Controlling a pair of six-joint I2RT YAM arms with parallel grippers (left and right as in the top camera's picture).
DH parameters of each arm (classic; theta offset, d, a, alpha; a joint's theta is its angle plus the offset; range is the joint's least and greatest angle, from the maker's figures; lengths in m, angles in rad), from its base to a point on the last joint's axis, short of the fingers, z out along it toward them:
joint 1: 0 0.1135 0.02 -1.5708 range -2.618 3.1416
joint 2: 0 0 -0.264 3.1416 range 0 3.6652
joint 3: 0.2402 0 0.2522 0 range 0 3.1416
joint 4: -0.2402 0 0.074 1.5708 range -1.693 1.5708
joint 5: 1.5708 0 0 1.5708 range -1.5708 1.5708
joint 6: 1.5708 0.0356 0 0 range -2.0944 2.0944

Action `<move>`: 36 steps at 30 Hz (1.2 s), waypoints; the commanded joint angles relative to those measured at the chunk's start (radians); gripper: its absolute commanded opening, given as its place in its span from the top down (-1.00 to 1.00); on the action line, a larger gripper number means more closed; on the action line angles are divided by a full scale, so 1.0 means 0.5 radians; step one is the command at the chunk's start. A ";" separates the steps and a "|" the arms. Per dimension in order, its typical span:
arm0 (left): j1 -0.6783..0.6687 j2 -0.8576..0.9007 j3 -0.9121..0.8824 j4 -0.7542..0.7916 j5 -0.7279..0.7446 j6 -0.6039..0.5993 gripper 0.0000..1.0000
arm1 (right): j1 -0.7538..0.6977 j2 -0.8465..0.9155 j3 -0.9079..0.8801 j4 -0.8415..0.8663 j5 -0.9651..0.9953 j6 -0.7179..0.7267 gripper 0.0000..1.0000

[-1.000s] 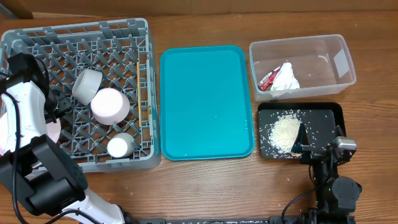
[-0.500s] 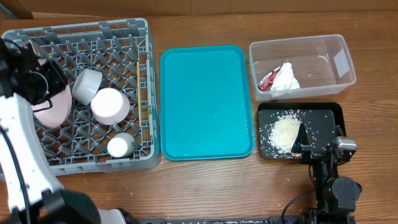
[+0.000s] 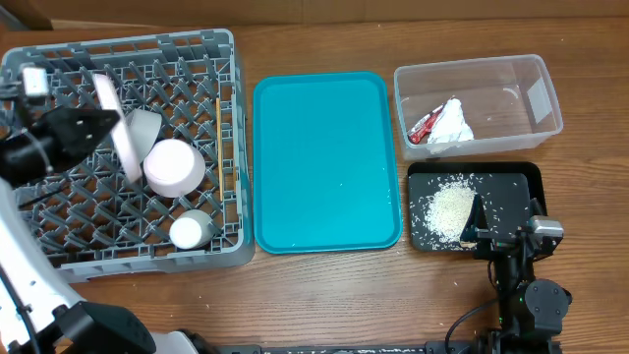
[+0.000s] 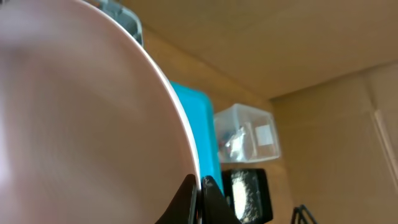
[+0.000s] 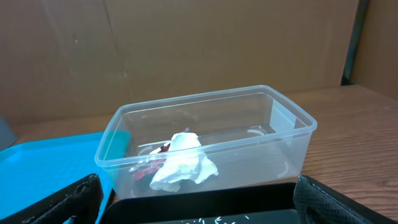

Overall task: Sort waste into correct bins and load items into the dishwasher
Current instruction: 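Stand the large plate upright in the rack slots and release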

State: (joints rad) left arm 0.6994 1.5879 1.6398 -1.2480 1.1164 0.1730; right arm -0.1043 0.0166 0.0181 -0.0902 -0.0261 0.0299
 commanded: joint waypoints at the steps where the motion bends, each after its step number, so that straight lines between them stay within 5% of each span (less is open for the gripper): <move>1: 0.135 0.024 0.013 -0.018 0.289 0.204 0.91 | -0.009 -0.014 -0.019 0.014 0.003 -0.002 -1.00; 5: 0.079 0.044 0.013 0.014 0.533 0.303 0.91 | -0.009 -0.014 -0.020 0.014 0.003 -0.002 -1.00; 14: -0.417 0.186 0.013 0.224 0.543 0.355 0.92 | -0.009 -0.014 -0.019 0.014 0.003 -0.002 -1.00; 25: -0.521 0.500 0.011 0.200 0.923 0.552 0.92 | -0.009 -0.014 -0.020 0.014 0.002 -0.002 -1.00; 36: -0.613 0.649 0.011 0.201 0.803 0.552 0.91 | -0.009 -0.014 -0.019 0.014 0.003 -0.002 -1.00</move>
State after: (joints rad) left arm 0.3916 1.9102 1.6398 -1.1496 1.5280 0.4225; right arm -0.1043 0.0166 0.0181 -0.0902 -0.0257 0.0299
